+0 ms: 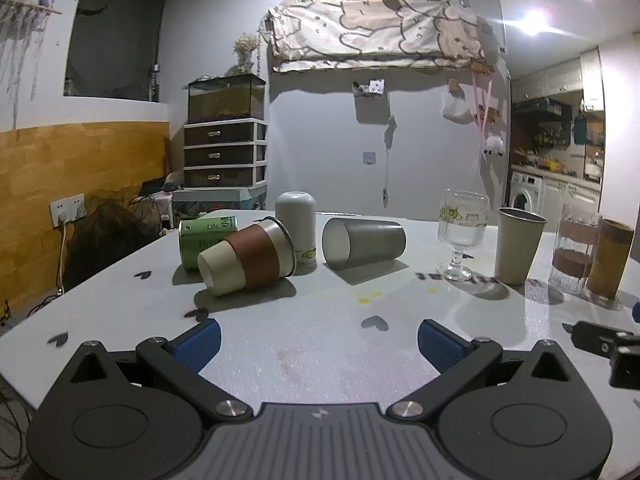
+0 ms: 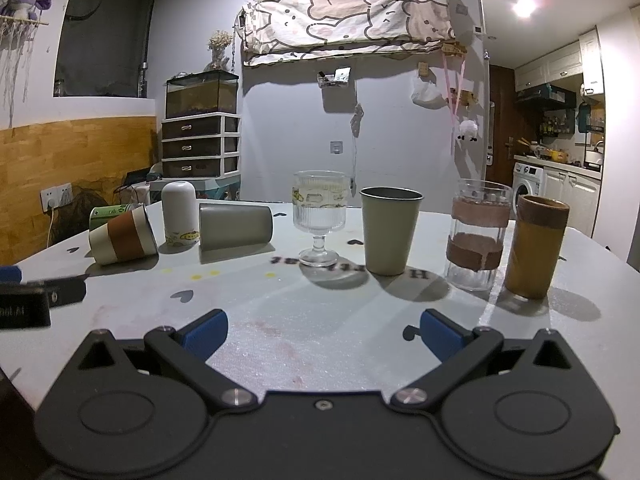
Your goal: Flip cup upright
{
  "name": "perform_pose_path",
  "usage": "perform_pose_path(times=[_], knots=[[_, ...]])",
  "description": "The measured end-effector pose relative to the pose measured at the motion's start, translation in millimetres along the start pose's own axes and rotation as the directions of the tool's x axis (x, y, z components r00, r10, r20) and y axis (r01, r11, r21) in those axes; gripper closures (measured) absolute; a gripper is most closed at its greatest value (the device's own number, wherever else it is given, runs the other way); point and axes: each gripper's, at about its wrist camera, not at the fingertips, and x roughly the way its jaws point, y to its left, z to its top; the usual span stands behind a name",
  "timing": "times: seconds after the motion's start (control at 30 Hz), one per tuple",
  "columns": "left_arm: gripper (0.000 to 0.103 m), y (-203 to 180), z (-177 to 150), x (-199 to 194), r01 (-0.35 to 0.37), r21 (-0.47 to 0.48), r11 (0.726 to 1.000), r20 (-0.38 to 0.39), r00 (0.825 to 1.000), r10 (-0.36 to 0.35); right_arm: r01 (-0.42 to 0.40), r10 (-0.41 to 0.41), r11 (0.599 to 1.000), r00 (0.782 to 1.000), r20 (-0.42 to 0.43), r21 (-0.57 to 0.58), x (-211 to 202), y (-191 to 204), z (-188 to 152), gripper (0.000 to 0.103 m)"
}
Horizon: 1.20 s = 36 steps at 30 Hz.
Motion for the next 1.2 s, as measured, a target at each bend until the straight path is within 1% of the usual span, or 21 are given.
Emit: perform_pose_path(times=[0.1, 0.2, 0.23, 0.37, 0.47, 0.5, 0.53, 0.57, 0.6, 0.63, 0.73, 0.77, 0.87, 0.9, 0.93, 1.0, 1.07, 1.1, 1.17, 1.2], knots=[[0.000, 4, 10, 10, 0.016, 0.023, 1.000, -0.025, 1.000, -0.015, -0.006, 0.006, 1.000, 1.000, 0.000, 0.009, -1, -2, 0, 0.000], [0.000, 5, 22, 22, 0.022, 0.079, 0.997, -0.021, 1.000, -0.020, -0.012, 0.012, 1.000, 1.000, 0.000, 0.013, -1, -4, 1, 0.000], [0.000, 5, 27, 27, 0.034, 0.100, 0.994, -0.017, 0.999, -0.032, -0.014, 0.014, 1.000, 1.000, -0.001, 0.013, -1, -4, 1, 0.000], [0.000, 3, 53, 57, 0.100, 0.211, 0.972, -0.019, 0.995, -0.098, -0.017, 0.017, 1.000, 1.000, -0.002, 0.015, 0, -5, 1, 0.000], [0.000, 0, 75, 83, 0.182, 0.264, 0.947, -0.044, 0.983, -0.177, -0.018, 0.018, 0.999, 1.000, -0.005, 0.027, 2, -7, 1, 0.000], [0.000, -2, 82, 92, 0.226, 0.286, 0.931, -0.050, 0.974, -0.221, -0.020, 0.020, 0.999, 1.000, -0.007, 0.030, 2, -7, 1, 0.000], [0.000, -5, 87, 99, 0.254, 0.313, 0.915, -0.054, 0.967, -0.250, -0.023, 0.023, 0.999, 1.000, -0.008, 0.032, 2, -8, 0, 0.000], [0.000, -10, 92, 107, 0.268, 0.348, 0.899, -0.061, 0.963, -0.263, -0.026, 0.026, 0.999, 1.000, -0.008, 0.034, 2, -8, 0, 0.000], [0.000, -15, 95, 114, 0.267, 0.380, 0.886, -0.066, 0.963, -0.262, -0.029, 0.029, 0.999, 1.000, -0.008, 0.034, 2, -9, 0, 0.000], [0.000, -24, 98, 124, 0.246, 0.430, 0.869, -0.064, 0.968, -0.243, -0.031, 0.031, 0.999, 0.999, -0.007, 0.034, 2, -10, 0, 0.000], [0.001, -41, 104, 149, 0.209, 0.521, 0.827, -0.062, 0.976, -0.207, -0.036, 0.036, 0.999, 0.999, -0.003, 0.028, 2, -13, -1, 0.000], [0.002, -47, 106, 158, 0.207, 0.545, 0.813, -0.075, 0.977, -0.198, -0.037, 0.037, 0.999, 0.999, -0.003, 0.026, 2, -14, -2, 0.000], [0.003, -61, 111, 189, 0.204, 0.615, 0.761, -0.147, 0.979, -0.144, -0.041, 0.041, 0.999, 0.999, -0.009, 0.032, 5, -19, -2, 0.000], [0.006, -68, 112, 199, 0.195, 0.645, 0.739, -0.170, 0.979, -0.110, -0.046, 0.046, 0.998, 0.999, -0.013, 0.039, 6, -21, -2, 0.000], [0.006, -73, 113, 207, 0.188, 0.668, 0.720, -0.183, 0.979, -0.086, -0.057, 0.058, 0.997, 0.998, -0.014, 0.048, 6, -23, -2, 0.000], [0.006, -84, 113, 221, 0.195, 0.718, 0.668, -0.214, 0.975, -0.055, -0.072, 0.073, 0.996, 0.997, -0.009, 0.051, 8, -25, -3, 0.000], [0.007, -95, 112, 233, 0.215, 0.764, 0.608, -0.243, 0.969, -0.037, -0.071, 0.071, 0.996, 0.997, -0.009, 0.047, 10, -27, -3, 0.000], [0.008, -101, 108, 238, 0.227, 0.792, 0.567, -0.256, 0.966, -0.028, -0.072, 0.073, 0.996, 0.997, -0.011, 0.048, 11, -28, -4, 0.000], [0.011, -111, 104, 251, 0.243, 0.831, 0.500, -0.278, 0.960, -0.004, -0.075, 0.076, 0.996, 0.997, -0.015, 0.051, 14, -32, -5, 0.000], [0.012, -116, 102, 256, 0.248, 0.842, 0.479, -0.288, 0.957, 0.010, -0.078, 0.079, 0.996, 0.997, -0.018, 0.052, 16, -33, -5, 0.000]])
